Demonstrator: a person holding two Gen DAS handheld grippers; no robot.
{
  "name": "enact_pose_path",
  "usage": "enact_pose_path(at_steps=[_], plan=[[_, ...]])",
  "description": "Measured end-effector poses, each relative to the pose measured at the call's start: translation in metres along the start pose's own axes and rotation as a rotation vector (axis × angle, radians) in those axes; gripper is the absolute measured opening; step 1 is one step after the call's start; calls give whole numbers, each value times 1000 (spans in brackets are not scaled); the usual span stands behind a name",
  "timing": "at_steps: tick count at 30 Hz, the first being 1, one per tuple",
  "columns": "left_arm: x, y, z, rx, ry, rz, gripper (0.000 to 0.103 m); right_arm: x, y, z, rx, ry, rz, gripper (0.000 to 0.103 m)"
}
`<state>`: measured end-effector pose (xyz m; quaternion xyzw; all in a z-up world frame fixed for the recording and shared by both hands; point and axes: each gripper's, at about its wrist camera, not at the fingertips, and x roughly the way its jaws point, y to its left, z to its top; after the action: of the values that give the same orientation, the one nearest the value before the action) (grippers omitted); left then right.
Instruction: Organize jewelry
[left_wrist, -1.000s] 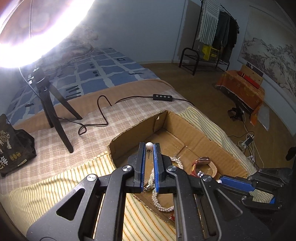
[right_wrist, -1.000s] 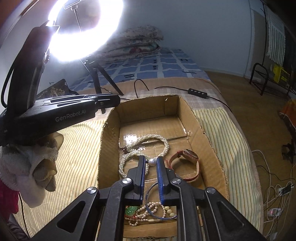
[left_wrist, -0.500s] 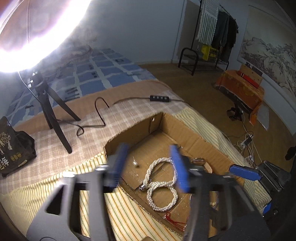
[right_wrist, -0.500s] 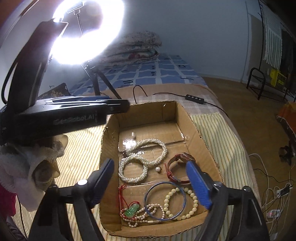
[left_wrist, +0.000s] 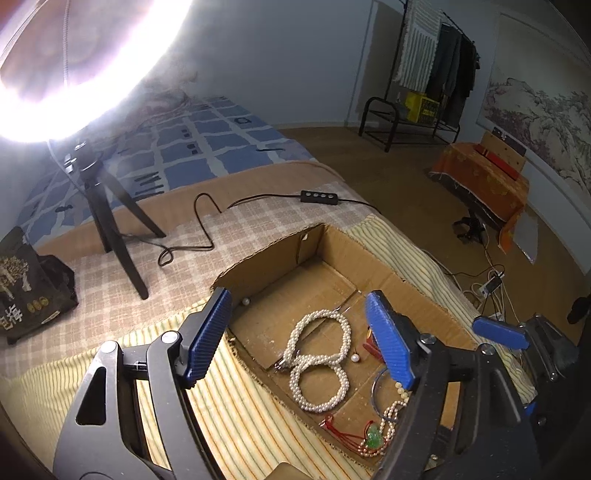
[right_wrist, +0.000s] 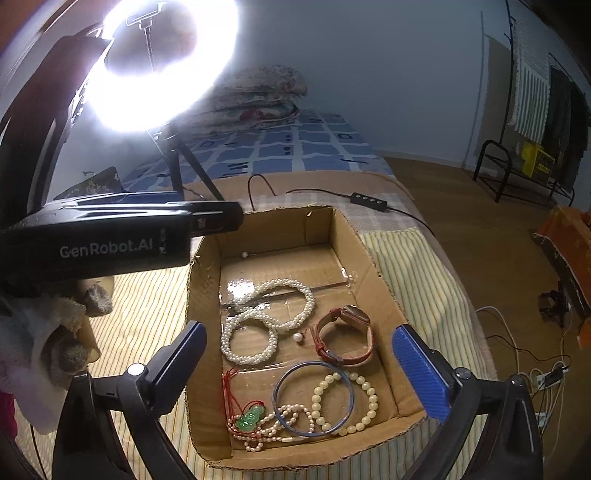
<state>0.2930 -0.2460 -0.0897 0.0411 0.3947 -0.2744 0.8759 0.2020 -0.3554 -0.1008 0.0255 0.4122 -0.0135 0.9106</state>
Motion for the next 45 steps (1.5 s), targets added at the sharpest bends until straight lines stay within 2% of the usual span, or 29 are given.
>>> enact_pose_path(at_steps=[9,19,27,33,37,39,43,45], plan=[[-27,1,-2,0,-26,25,78,-15,-3,1,9,-3,-57,103],[-77,-6,-12,24,-90,75,78,-55,-2,8,23,-62,-107,103],[-134,-7,-30,21,-171,105,78,-97,9,11,-15,-131,-157,103],[-173,0,-42,-18,-215,107,78,-123,20,10,-14,-168,-159,103],[-200,4,-53,-35,-253,119,92,-142,28,8,-23,-204,-163,103],[-214,7,-60,-38,-283,140,93,-152,33,7,-28,-227,-159,103],[-231,7,-73,-21,-291,178,93,-166,40,2,-20,-252,-143,103],[-238,6,-80,-14,-290,189,98,-174,43,-1,-17,-271,-140,103]])
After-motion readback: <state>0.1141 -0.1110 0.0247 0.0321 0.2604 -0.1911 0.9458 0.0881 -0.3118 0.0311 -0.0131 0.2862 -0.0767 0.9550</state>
